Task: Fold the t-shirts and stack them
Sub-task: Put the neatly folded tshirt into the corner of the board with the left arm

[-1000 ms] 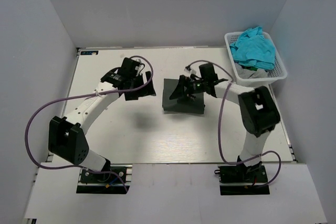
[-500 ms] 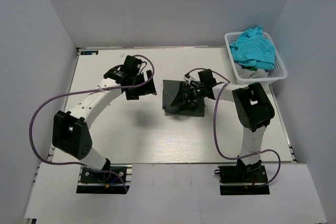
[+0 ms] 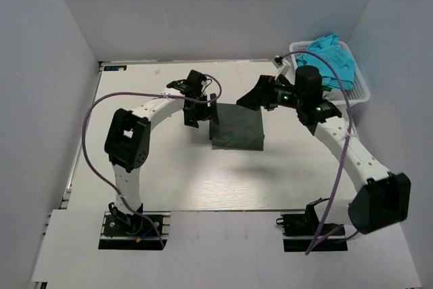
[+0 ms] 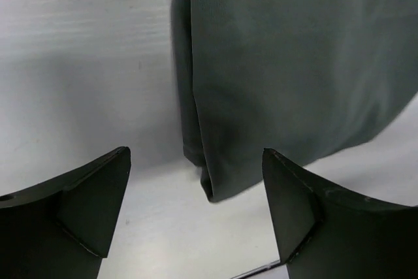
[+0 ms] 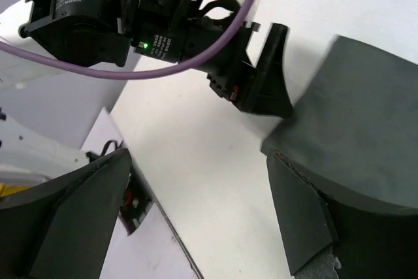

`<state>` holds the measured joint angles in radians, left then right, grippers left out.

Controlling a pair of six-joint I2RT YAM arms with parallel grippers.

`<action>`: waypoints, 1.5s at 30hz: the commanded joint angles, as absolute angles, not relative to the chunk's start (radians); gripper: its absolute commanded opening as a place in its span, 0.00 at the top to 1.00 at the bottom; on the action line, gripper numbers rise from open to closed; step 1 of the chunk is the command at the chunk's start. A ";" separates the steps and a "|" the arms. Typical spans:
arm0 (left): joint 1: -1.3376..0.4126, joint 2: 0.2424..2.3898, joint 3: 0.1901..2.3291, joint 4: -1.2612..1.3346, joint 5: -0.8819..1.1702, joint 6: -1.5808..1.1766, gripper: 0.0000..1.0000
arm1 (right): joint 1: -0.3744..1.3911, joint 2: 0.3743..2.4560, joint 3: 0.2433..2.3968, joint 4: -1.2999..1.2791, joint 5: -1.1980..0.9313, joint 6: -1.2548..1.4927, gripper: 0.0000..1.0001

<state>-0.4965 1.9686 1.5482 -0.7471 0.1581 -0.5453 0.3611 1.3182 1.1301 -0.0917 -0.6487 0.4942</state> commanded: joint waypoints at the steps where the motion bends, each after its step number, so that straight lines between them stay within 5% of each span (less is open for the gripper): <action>1: -0.512 1.988 1.603 -0.720 0.167 -0.526 0.10 | 0.335 1.246 1.059 -0.225 -0.479 0.505 0.10; 6: -0.532 2.074 1.623 -0.699 0.127 -0.517 0.22 | 0.316 1.132 1.006 -0.288 -0.368 0.495 0.10; 10: -0.554 2.126 1.623 -0.689 0.086 -0.517 0.50 | 0.301 1.094 0.999 -0.330 -0.324 0.486 0.10; 12: -0.563 2.147 1.623 -0.689 0.075 -0.499 0.55 | 0.293 1.086 0.999 -0.337 -0.307 0.483 0.10; 15: -0.586 2.177 1.632 -0.698 0.066 -0.474 0.77 | 0.281 1.081 0.988 -0.360 -0.291 0.489 0.10; 16: -0.597 2.190 1.641 -0.712 0.055 -0.474 1.00 | 0.276 1.075 0.982 -0.357 -0.293 0.492 0.10; 26: -0.516 2.079 1.701 -0.871 -0.457 -0.451 1.00 | 0.253 1.012 0.942 -0.406 -0.200 0.491 0.10; 33: -0.327 2.020 1.700 -0.795 -0.446 -0.336 1.00 | 0.241 1.017 1.009 -0.454 -0.155 0.480 0.10; 45: -0.026 2.239 1.982 -0.784 -0.465 -0.187 1.00 | 0.216 1.104 1.187 -0.482 -0.022 0.445 0.10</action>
